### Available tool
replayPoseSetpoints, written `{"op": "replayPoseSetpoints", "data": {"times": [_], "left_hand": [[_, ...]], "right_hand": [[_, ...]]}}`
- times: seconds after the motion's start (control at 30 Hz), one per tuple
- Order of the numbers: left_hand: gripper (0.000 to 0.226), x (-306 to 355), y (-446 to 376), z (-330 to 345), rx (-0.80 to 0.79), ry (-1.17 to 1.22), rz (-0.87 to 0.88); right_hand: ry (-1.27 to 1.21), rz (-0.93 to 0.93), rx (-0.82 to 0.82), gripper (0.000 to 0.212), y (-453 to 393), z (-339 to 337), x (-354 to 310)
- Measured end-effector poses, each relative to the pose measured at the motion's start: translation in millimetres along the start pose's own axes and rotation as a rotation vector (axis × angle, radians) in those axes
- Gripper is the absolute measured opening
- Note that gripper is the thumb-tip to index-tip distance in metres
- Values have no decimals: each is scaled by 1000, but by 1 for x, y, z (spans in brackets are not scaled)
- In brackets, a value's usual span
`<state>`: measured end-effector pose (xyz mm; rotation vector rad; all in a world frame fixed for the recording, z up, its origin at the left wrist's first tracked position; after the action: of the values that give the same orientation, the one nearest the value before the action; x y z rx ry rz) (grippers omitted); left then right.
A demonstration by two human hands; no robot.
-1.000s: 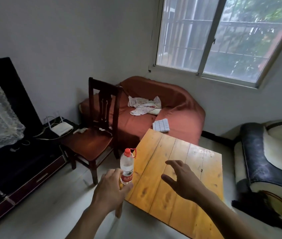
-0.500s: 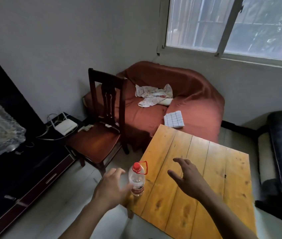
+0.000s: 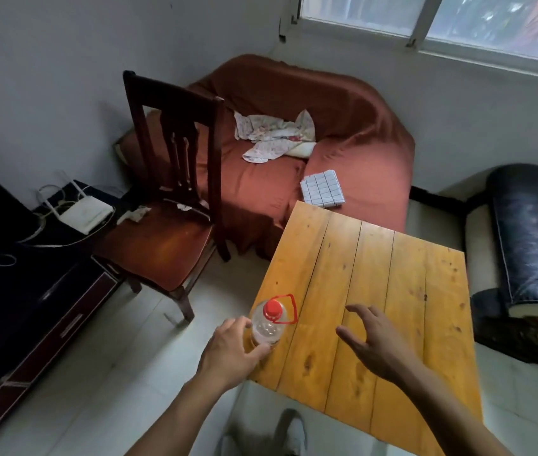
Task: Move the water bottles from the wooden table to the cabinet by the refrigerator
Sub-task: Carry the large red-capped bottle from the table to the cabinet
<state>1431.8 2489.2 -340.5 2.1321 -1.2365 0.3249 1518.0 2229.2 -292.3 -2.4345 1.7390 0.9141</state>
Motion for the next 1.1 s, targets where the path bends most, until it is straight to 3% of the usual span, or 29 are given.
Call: {"op": "replayPoseSetpoints", "data": {"times": [0.23,0.5,0.8,1.1], "left_hand": [[59,-21,-20,16,-48,66,55],[96,-24,-64,55,4,199,176],[93,-39,-92,107,126,324,124],[96,-44,-112,121,70,453,143]], "right_hand": [[-35,81,-21,61,-1,40,-11],[-105,185,-110,60,9,90,20],[-157,236,-147,57,14,130,51],[-204,218,-181,56,5,163,52]]}}
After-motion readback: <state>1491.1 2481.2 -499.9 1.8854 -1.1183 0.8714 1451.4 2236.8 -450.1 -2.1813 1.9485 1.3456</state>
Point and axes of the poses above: each hand's wrist, its own y-axis away from the middle knuckle, its own z-axis out of the palm, x = y × z, the point moved 4 cm from there along -y, towards the middle knuckle, and after that the axes turned 9 degrees about -z, right-handed, at the moved point
